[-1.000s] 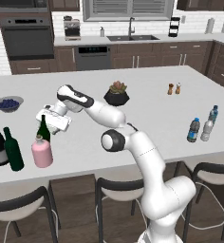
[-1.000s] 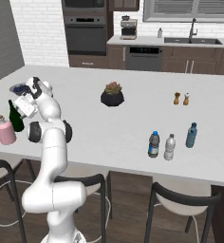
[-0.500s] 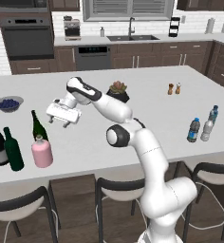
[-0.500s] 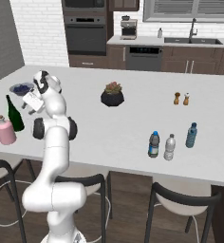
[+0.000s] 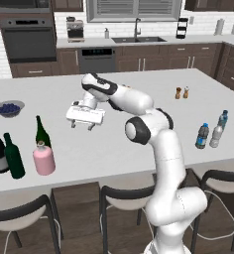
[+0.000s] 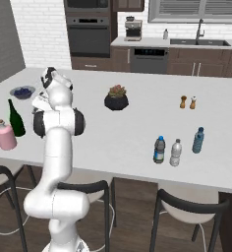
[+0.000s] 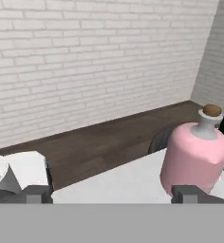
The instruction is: Move the plastic bottles in the middle to the plastics group, and the glass bottles in the middle to the glass group.
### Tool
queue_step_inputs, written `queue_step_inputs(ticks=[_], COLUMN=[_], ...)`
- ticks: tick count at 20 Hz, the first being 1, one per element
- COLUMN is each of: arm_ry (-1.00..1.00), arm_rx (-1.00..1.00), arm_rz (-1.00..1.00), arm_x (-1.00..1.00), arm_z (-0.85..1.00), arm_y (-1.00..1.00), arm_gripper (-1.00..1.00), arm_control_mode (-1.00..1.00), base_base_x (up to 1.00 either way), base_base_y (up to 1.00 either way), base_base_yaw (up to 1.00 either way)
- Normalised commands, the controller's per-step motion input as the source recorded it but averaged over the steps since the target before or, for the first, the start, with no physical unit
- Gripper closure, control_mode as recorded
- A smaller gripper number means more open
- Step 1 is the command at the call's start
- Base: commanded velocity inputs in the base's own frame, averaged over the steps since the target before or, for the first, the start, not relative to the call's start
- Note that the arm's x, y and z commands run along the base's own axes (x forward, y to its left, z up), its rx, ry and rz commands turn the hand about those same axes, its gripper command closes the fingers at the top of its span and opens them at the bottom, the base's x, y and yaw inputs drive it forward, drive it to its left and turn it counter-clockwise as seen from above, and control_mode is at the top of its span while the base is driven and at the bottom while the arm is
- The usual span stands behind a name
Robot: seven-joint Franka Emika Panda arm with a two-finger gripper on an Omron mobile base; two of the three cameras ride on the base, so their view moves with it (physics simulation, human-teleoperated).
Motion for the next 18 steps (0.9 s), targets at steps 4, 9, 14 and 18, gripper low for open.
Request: queue_step_inputs(ticks=[4, 9, 14, 18], arm_ry=[-0.38, -0.60, -0.66, -0.37], arm_rx=[0.00, -0.02, -0.06, -0.05], arm_rz=[-0.03, 0.00, 0.00, 0.00], arm_x=[-0.99, -0.51, -0.32, -0.09], arm_z=[0.72, 0.60, 0.59, 0.73], arm_y=[-0.71, -0.40, -0.28, -0.43], arm_gripper=[-1.00, -1.00, -1.00, -1.00], arm_control_mode=[-1.00, -1.00, -1.00, -1.00], base_base_x=[0.00, 0.00, 0.00, 0.00], base_base_y=[0.00, 0.00, 0.00, 0.00], base_base_yaw=[0.00, 0.00, 0.00, 0.00])
